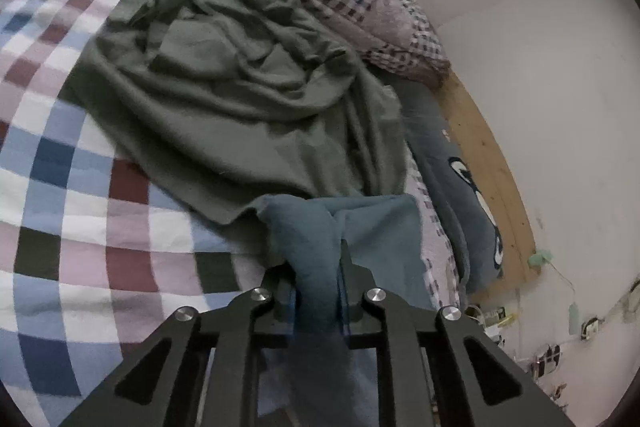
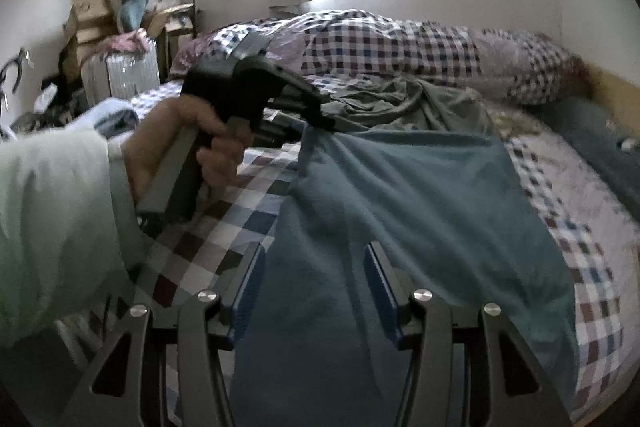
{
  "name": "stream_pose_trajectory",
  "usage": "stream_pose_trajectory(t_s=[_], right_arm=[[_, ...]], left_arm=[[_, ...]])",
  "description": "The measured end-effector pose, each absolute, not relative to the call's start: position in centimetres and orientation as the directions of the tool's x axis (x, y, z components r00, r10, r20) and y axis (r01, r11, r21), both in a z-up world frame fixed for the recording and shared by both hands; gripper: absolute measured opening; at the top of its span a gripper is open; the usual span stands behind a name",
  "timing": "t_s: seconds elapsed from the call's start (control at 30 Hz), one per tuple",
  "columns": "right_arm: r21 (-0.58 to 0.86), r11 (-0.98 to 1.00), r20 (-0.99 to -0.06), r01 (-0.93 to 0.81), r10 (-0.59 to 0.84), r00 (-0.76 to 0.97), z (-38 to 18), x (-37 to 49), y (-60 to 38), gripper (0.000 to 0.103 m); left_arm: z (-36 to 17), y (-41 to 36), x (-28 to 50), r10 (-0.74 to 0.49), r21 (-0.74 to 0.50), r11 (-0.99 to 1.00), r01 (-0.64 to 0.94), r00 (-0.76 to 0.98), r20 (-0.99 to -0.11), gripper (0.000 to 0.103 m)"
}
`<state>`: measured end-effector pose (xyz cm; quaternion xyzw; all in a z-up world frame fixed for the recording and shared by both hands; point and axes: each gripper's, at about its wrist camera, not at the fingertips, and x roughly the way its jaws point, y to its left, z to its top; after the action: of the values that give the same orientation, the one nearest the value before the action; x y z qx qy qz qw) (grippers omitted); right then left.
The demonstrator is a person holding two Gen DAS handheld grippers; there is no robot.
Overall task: Fold clothes
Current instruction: 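Grasp the teal shirt edge with the left gripper while the right gripper grasps beside it, then lift the gripped teal shirt up off the bed with both grippers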
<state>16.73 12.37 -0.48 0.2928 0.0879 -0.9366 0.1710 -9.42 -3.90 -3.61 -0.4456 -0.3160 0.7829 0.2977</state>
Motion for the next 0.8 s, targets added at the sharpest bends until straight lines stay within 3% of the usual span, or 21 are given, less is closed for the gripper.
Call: stream_pose_trajectory(t_s=[0.13,0.2,0.4,0.5,0.63,0.8], right_arm=[[-0.16,-0.934,-0.557,0.32,-0.183,-0.81,-1.1,16.9,10.8,0.058],[-0.196,-0.94,-0.535,0.28,-0.137,-0.834,-1.2,16.8,10.2,0.07],[-0.325,-0.94,-0.394,0.101,0.038,-0.918,-1.3,17.6,7.2,0.072],[-0.384,-0.922,-0.351,0.056,0.089,-0.932,-1.9,17.8,5.5,0.081],[-0.451,-0.893,-0.324,-0.002,0.166,-0.931,-3.1,17.4,3.9,0.081],[-0.564,-0.808,-0.281,-0.167,0.378,-0.882,-5.4,16.1,3.6,0.081]], left_arm=[[0.0,-3.0,-8.0,0.781,-0.755,-0.593,-0.279,-0.427,-0.456,0.013],[1.7,-2.4,-7.3,0.791,-0.744,-0.587,-0.32,-0.421,-0.444,0.012],[6.7,-0.8,-4.9,0.81,-0.684,-0.581,-0.441,-0.39,-0.437,0.012],[8.6,-0.8,-3.9,0.821,-0.671,-0.568,-0.476,-0.387,-0.42,0.011],[9.7,-0.8,-3.1,0.826,-0.672,-0.559,-0.486,-0.392,-0.404,0.011],[10.0,-1.2,-2.8,0.826,-0.695,-0.553,-0.46,-0.41,-0.386,0.011]])
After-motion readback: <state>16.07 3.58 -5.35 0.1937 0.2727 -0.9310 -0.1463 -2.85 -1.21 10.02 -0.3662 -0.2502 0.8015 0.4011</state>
